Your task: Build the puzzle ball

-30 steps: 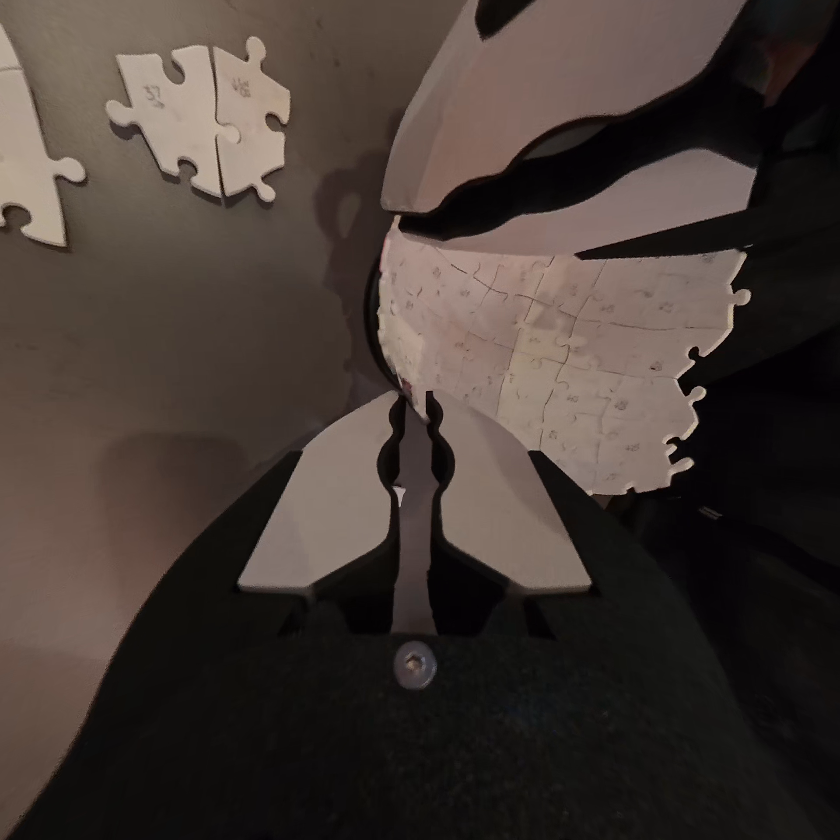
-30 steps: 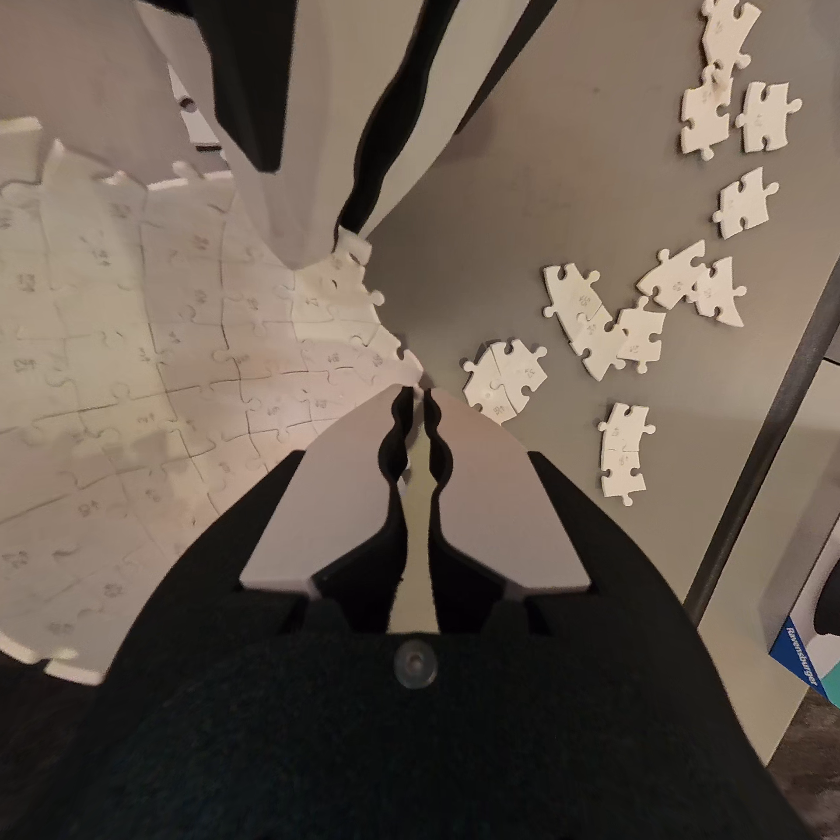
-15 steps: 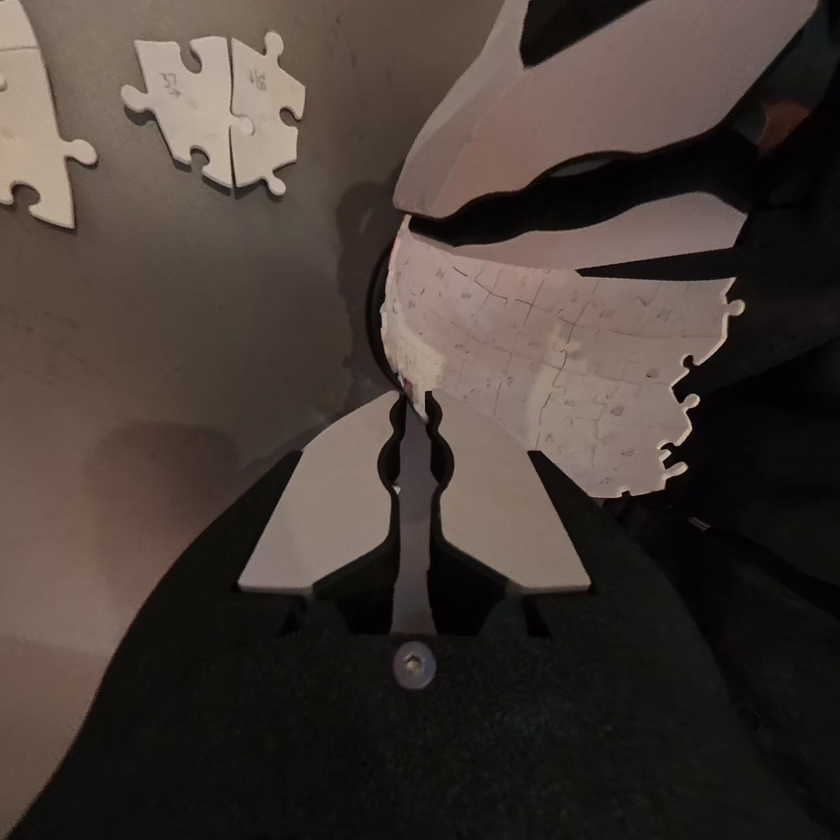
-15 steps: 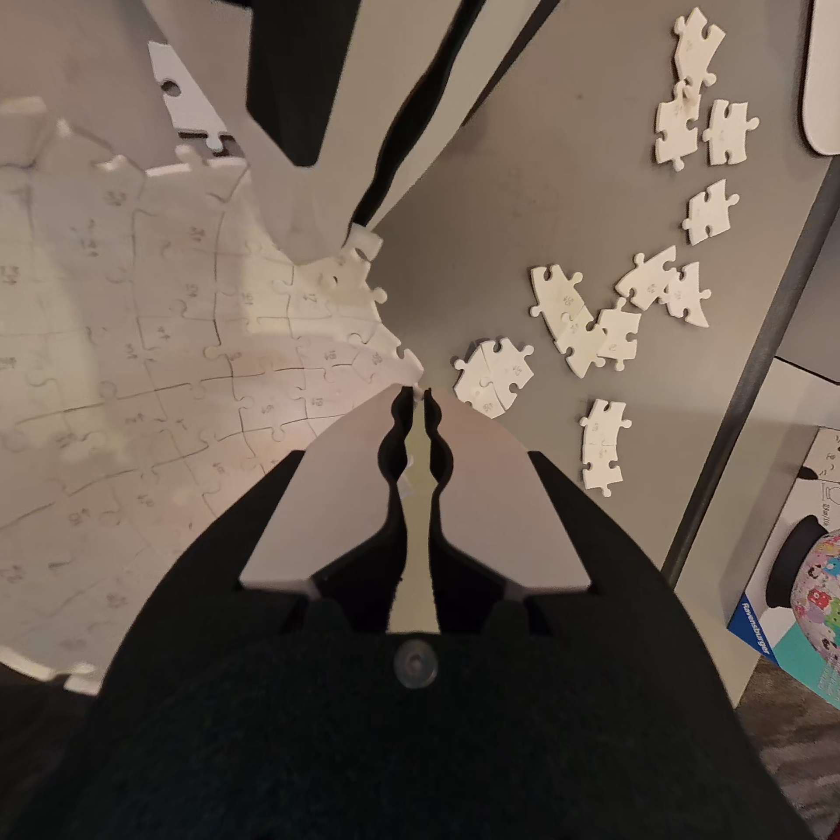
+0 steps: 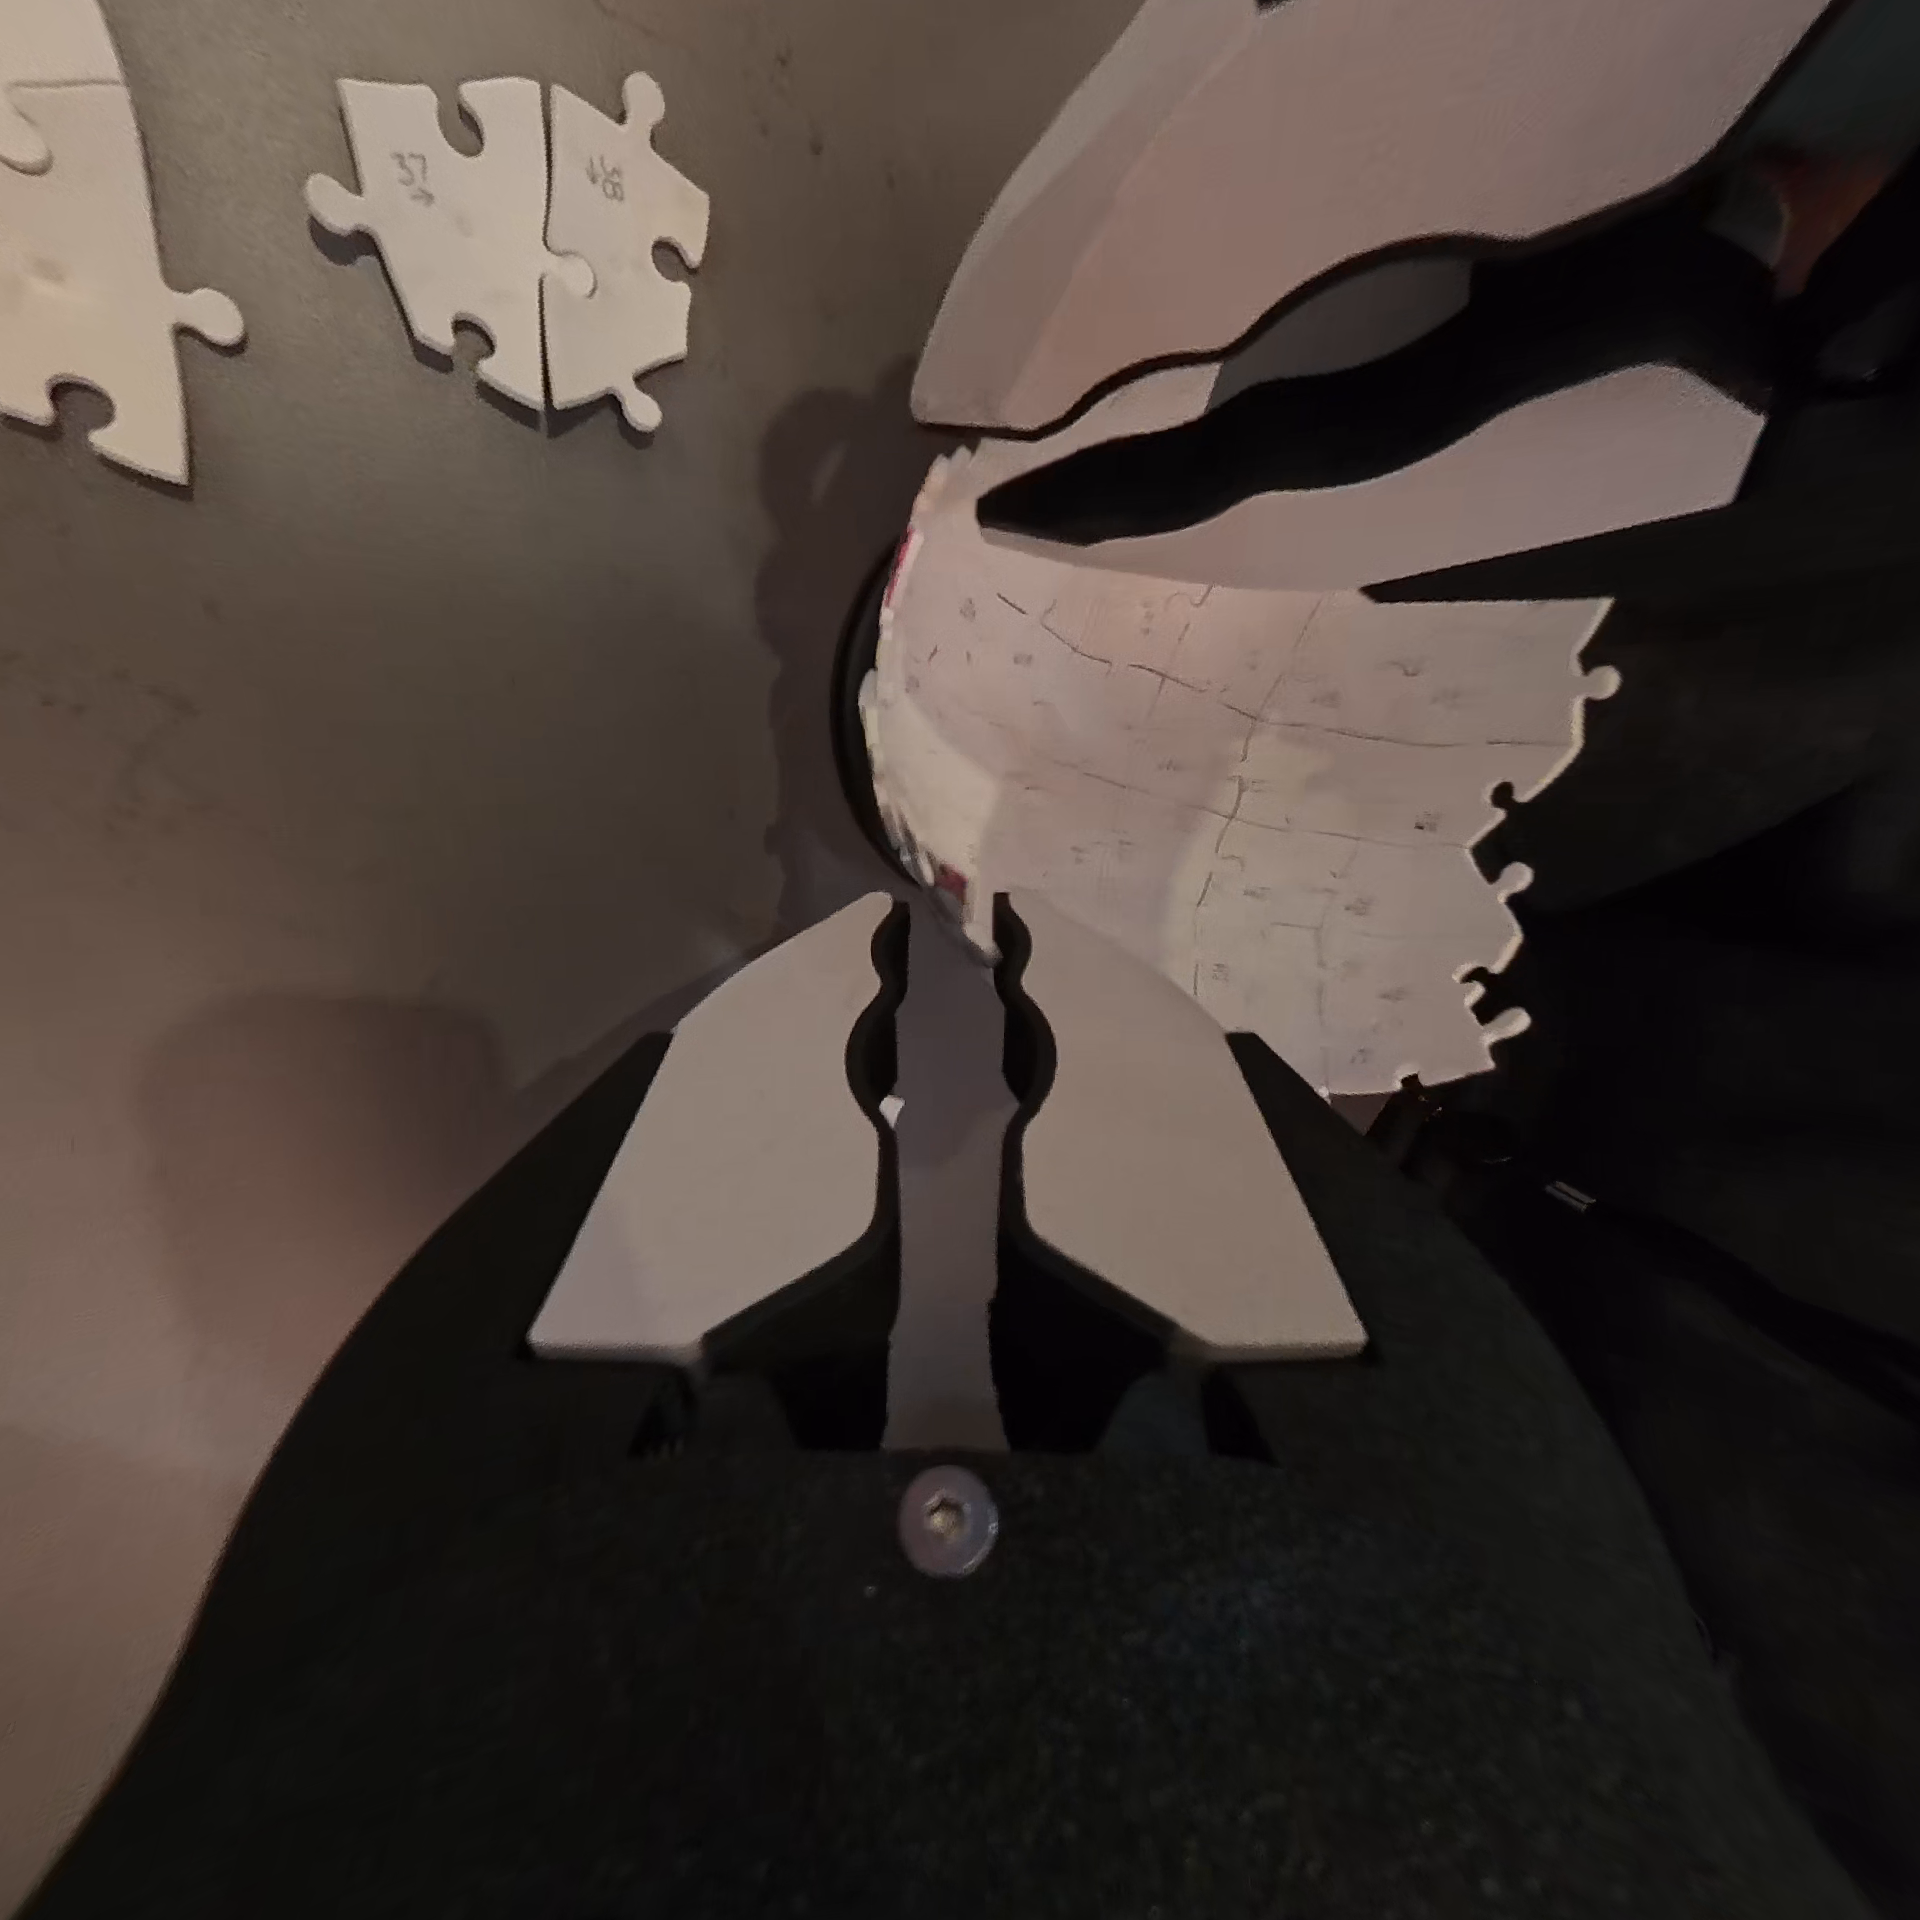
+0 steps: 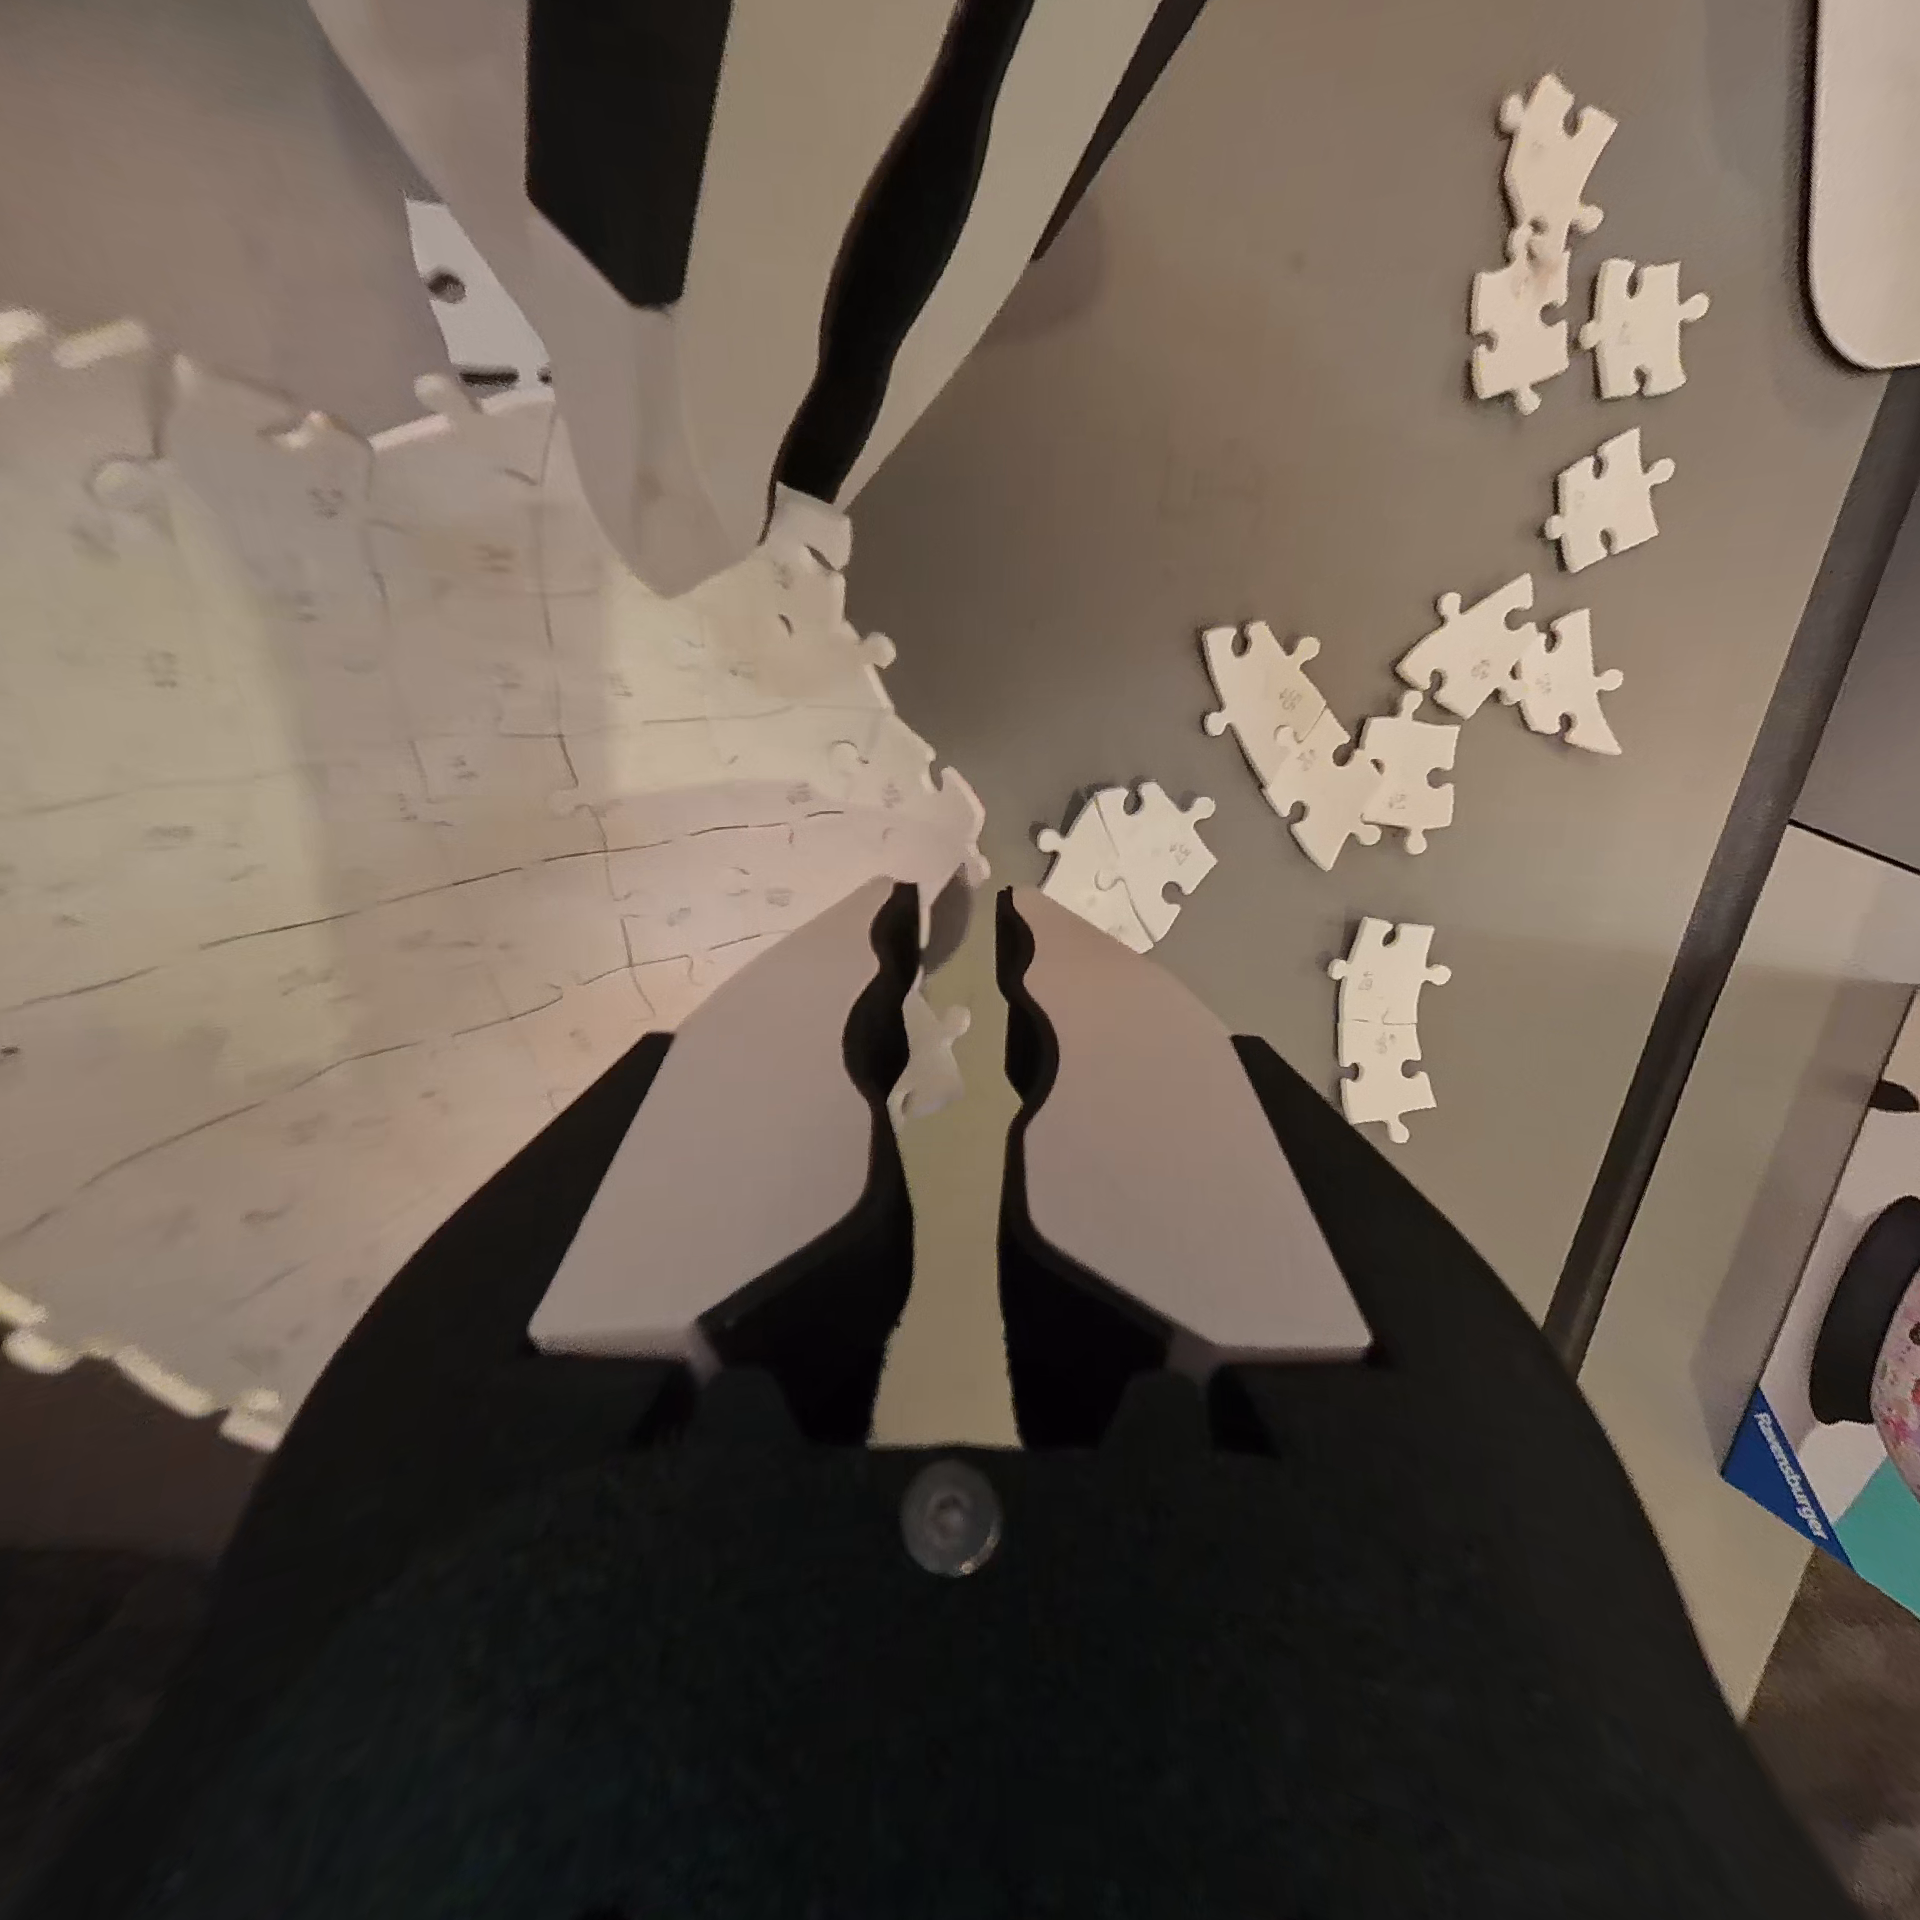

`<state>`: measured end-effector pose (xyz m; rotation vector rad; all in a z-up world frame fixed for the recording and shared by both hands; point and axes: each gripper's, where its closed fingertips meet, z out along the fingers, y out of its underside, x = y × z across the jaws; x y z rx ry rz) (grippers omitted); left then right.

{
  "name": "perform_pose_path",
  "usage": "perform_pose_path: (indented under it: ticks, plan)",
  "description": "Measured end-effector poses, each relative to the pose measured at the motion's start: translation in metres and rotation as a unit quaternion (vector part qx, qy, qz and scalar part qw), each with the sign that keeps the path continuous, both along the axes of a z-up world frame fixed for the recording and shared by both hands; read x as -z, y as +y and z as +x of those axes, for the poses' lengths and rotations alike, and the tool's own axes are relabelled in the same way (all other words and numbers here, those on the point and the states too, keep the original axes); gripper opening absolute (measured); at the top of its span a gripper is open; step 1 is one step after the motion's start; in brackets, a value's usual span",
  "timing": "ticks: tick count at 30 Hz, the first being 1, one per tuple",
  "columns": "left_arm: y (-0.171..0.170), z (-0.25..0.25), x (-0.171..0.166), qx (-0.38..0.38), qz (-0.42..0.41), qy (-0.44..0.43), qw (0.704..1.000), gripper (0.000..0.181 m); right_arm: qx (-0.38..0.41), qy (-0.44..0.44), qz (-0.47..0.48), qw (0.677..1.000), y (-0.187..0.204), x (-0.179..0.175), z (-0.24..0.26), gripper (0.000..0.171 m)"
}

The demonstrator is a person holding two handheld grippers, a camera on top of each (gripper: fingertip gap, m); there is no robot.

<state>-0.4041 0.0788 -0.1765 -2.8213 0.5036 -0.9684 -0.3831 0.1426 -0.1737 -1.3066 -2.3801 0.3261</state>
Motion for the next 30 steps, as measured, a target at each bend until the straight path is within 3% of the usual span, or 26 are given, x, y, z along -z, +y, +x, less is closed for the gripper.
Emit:
perform_pose_path:
  ticks: [9,11,13,19,30]
  plan:
    - [0.008,-0.010,-0.052,-0.015,0.098,-0.122,0.988,0.020,-0.070,0.085,-0.020,0.994,-0.022,-0.033,-0.007,0.000]
    - [0.017,-0.023,-0.046,-0.035,0.125,-0.115,0.985,0.018,-0.114,0.081,-0.027,0.990,-0.037,-0.034,-0.005,0.000]
    - [0.023,-0.031,-0.028,-0.041,0.138,-0.095,0.985,0.004,-0.153,0.060,-0.028,0.986,-0.048,-0.028,-0.005,0.000]
    - [0.018,-0.015,0.023,0.028,0.103,-0.076,0.991,0.000,-0.179,0.009,-0.014,0.984,-0.045,-0.003,-0.014,0.000]
    - [0.018,-0.001,0.033,0.057,0.092,-0.092,0.990,0.000,-0.176,0.009,0.011,0.984,-0.047,0.011,-0.026,0.000]
